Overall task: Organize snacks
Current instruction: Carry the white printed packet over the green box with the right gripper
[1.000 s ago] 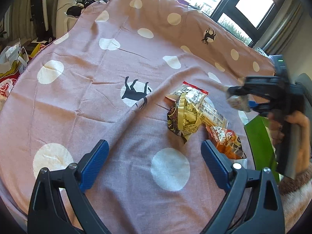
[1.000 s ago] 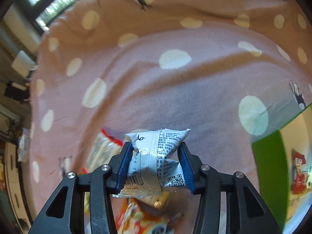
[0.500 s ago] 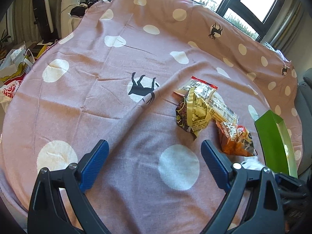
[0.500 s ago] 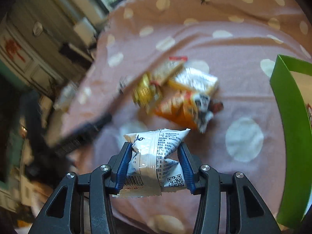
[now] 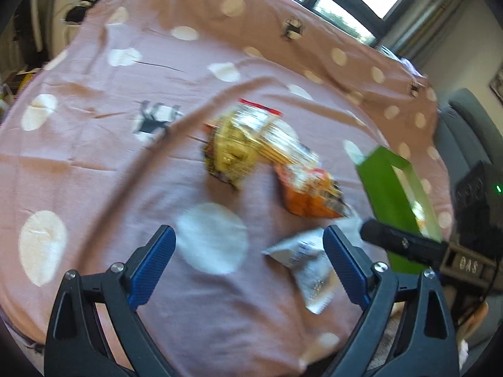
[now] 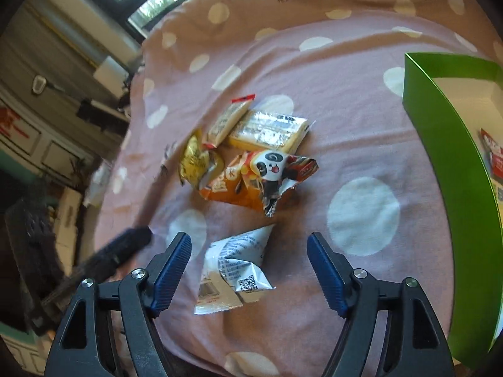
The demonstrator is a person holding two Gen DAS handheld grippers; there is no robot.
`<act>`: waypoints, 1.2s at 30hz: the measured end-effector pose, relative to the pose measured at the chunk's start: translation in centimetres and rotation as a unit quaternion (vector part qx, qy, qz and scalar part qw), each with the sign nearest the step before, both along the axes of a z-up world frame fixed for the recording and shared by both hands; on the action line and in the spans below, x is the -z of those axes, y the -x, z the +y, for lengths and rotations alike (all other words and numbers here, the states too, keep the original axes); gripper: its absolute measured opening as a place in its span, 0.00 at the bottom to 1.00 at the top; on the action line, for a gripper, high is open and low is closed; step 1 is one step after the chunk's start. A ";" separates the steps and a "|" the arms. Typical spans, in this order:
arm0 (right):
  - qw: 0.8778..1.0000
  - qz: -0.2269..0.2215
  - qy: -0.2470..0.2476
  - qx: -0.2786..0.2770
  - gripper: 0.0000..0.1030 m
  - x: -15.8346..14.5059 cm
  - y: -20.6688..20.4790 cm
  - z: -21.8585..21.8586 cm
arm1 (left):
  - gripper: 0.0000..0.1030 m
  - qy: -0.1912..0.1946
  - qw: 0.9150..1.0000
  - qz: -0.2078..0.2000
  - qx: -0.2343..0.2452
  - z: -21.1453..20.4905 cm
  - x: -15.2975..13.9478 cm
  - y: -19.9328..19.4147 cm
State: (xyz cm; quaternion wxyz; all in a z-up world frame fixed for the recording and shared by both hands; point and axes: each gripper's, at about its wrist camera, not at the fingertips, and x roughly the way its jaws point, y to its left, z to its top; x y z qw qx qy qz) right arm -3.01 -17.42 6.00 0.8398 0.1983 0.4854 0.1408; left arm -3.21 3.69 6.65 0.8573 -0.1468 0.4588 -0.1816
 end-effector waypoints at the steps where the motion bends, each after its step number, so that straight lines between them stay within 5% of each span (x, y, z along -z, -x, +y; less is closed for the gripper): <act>1: 1.000 0.000 -0.014 -0.002 0.74 0.0 0.1 -0.3 | 0.91 0.006 1.000 0.002 0.016 -0.7 0.0 0.2; 6: 0.998 0.018 -0.049 -0.025 0.74 1.3 -0.9 -0.4 | 0.87 0.002 0.996 0.018 0.085 -5.0 0.9 1.0; 12: 0.995 0.050 -0.057 -0.059 0.56 3.7 -1.9 1.3 | 0.58 0.000 0.993 0.047 0.113 -7.3 3.2 0.6; 15: 0.994 0.057 -0.060 -0.068 0.51 4.4 -2.1 1.6 | 0.53 0.009 0.992 0.042 0.118 -7.5 3.2 0.6; 24: 0.996 -0.015 -0.052 -0.072 0.49 0.4 0.3 0.3 | 0.50 -0.002 0.989 -0.067 0.129 -9.4 -1.4 2.9; 36: 0.991 -0.133 -0.026 0.015 0.49 -5.8 4.0 -5.8 | 0.49 -0.001 0.964 -0.174 0.201 -16.0 -6.6 4.0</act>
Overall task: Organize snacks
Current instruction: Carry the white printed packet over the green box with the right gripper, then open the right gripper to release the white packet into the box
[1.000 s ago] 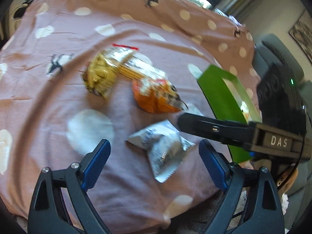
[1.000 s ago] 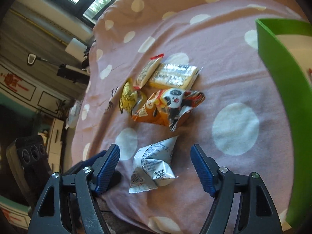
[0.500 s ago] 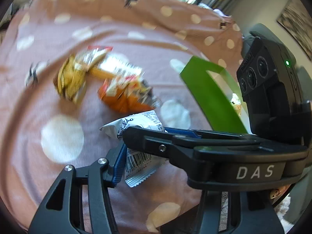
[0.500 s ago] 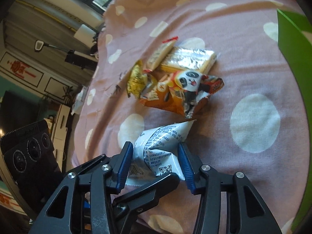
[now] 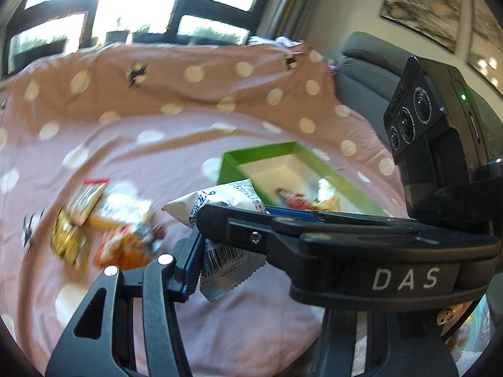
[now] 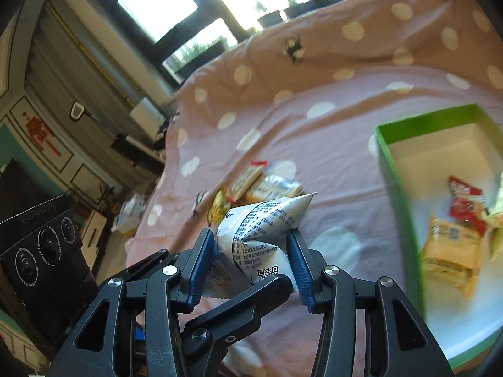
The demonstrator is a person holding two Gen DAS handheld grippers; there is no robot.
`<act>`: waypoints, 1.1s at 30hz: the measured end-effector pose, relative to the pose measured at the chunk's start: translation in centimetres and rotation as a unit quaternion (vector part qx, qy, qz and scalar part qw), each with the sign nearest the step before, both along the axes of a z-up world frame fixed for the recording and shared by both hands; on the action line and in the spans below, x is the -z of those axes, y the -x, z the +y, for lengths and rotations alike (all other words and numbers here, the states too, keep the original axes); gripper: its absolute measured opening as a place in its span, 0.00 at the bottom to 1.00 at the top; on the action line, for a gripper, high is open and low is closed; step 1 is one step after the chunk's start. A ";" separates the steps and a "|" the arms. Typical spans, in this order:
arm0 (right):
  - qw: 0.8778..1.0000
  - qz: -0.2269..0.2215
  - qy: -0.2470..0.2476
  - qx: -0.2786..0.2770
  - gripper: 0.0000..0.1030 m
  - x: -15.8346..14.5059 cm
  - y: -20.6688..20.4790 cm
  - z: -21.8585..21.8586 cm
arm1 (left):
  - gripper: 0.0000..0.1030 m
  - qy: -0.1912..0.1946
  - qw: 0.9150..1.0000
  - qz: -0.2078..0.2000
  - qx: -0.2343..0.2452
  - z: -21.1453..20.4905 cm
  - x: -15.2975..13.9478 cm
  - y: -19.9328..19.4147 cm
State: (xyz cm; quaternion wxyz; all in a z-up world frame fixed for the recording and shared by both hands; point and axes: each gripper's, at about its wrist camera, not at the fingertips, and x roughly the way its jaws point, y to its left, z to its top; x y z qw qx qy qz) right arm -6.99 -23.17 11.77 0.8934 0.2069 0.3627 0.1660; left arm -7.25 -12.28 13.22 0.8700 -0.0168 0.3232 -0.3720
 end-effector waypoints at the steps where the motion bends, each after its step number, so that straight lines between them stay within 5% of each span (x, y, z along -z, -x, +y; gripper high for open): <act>1: 1.000 -0.007 -0.002 0.010 0.49 -0.3 0.2 -0.7 | 0.49 0.001 1.000 -0.009 0.006 -0.8 -0.3 0.0; 14: 0.986 -0.035 -0.032 0.159 0.49 -0.4 2.8 -10.8 | 0.45 -0.003 0.995 -0.015 0.102 -11.0 -0.3 -0.7; 33: 0.952 0.025 -0.084 0.292 0.45 4.2 3.3 -20.0 | 0.40 -0.040 0.984 0.041 0.171 -19.9 3.5 -2.5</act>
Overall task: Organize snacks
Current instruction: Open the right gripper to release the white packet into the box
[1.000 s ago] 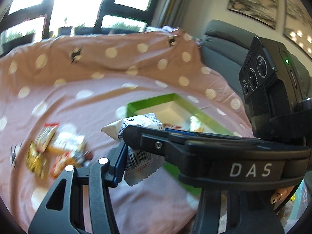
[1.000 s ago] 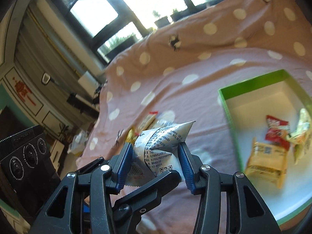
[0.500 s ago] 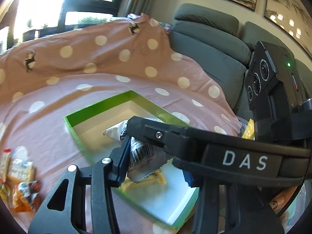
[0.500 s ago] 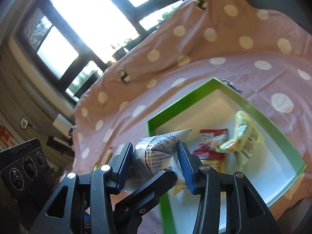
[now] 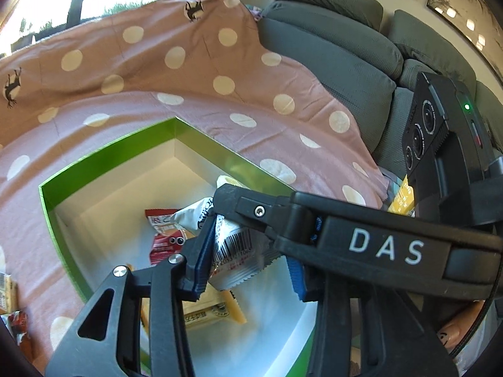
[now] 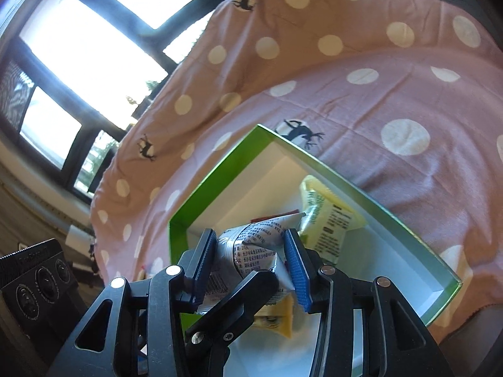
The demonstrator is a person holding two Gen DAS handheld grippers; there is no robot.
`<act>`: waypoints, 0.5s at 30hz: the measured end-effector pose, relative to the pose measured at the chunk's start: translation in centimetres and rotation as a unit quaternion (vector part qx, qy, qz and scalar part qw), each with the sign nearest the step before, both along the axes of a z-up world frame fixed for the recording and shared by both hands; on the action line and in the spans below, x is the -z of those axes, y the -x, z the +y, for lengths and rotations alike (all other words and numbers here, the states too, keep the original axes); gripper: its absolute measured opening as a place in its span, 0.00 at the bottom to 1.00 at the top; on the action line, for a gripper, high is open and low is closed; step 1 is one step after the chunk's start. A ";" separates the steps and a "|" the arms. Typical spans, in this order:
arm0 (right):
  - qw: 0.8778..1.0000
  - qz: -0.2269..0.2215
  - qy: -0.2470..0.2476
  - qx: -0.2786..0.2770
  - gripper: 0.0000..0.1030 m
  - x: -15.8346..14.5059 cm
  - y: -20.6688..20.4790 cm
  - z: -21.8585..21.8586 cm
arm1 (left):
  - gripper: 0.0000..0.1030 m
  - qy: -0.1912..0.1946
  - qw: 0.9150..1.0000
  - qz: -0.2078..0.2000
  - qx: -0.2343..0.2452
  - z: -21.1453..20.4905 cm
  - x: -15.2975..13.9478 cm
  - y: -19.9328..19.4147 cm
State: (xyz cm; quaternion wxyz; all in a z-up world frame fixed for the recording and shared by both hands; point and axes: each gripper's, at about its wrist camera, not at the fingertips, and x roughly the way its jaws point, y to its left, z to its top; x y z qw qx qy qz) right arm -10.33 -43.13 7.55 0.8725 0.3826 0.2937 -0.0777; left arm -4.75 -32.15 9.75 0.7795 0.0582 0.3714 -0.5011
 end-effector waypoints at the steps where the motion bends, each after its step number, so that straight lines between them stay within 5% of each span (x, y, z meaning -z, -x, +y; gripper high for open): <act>1: 1.000 0.004 -0.001 0.003 0.45 0.2 -0.1 -0.2 | 0.40 -0.003 1.000 0.003 0.001 -0.2 0.2 -0.1; 15: 0.999 0.021 -0.023 0.009 0.45 1.4 -0.7 -0.9 | 0.44 -0.020 0.999 0.018 -0.017 -0.5 0.8 -0.5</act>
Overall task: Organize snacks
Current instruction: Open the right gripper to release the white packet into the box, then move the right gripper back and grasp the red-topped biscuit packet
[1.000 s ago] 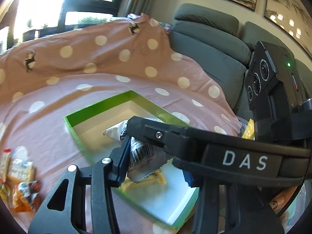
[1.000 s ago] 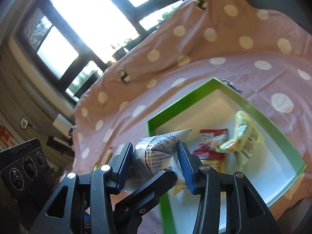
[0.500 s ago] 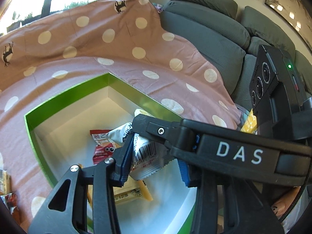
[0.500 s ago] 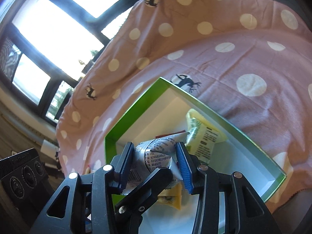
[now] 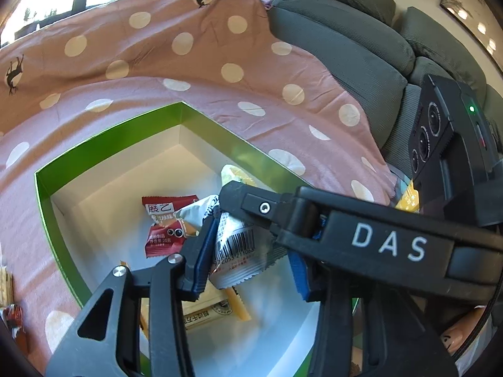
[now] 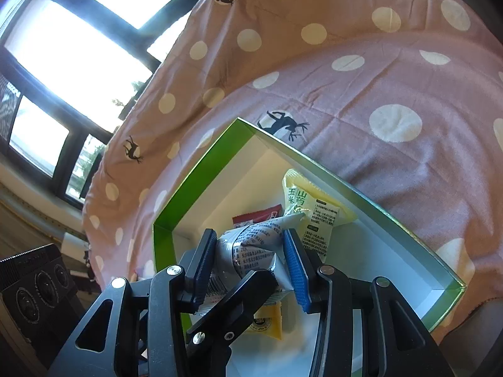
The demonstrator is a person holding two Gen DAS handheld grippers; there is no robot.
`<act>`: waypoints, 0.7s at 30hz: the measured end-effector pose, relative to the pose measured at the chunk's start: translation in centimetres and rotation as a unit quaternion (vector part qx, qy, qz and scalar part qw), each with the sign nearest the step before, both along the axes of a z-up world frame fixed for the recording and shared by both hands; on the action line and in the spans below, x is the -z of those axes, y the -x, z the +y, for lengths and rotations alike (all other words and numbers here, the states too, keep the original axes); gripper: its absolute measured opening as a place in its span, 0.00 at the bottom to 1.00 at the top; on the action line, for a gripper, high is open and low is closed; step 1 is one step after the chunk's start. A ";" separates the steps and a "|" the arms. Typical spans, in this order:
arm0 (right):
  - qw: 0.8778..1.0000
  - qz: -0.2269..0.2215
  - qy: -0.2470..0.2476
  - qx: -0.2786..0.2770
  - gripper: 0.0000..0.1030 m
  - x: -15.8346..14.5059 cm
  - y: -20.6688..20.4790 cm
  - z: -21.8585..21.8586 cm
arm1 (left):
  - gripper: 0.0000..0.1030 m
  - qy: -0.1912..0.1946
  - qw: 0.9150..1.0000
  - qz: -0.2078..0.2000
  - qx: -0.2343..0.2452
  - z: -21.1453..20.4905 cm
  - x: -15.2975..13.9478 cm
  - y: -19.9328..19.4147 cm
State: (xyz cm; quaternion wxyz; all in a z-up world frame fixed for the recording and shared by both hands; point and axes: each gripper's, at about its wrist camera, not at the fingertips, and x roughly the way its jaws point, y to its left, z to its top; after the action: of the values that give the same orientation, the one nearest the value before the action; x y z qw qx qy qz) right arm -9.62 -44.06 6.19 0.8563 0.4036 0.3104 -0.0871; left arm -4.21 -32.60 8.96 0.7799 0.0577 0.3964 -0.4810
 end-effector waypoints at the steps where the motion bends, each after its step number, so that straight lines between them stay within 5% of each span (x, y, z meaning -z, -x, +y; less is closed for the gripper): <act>1: 1.000 0.001 -0.001 0.000 0.45 0.0 0.0 0.1 | 0.43 0.001 1.000 0.002 -0.004 0.2 0.0 0.0; 5: 1.000 -0.008 0.012 0.005 0.46 -0.5 0.0 0.5 | 0.42 0.008 1.000 0.005 -0.023 1.8 -0.8 0.1; 10: 0.997 -0.016 0.059 0.039 0.72 -1.9 1.1 1.1 | 0.74 0.020 0.997 -0.015 -0.074 5.7 -2.5 0.2; 21: 0.989 -0.051 0.133 0.032 0.88 -5.2 1.7 4.4 | 0.96 0.037 0.975 -0.064 -0.208 18.3 -5.0 1.0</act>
State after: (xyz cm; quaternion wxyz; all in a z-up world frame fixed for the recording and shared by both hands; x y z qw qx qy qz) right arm -11.33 -39.63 11.35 0.9136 0.2999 0.2392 -0.1346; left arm -5.21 -14.34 13.97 0.8884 -0.0238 0.3308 -0.3176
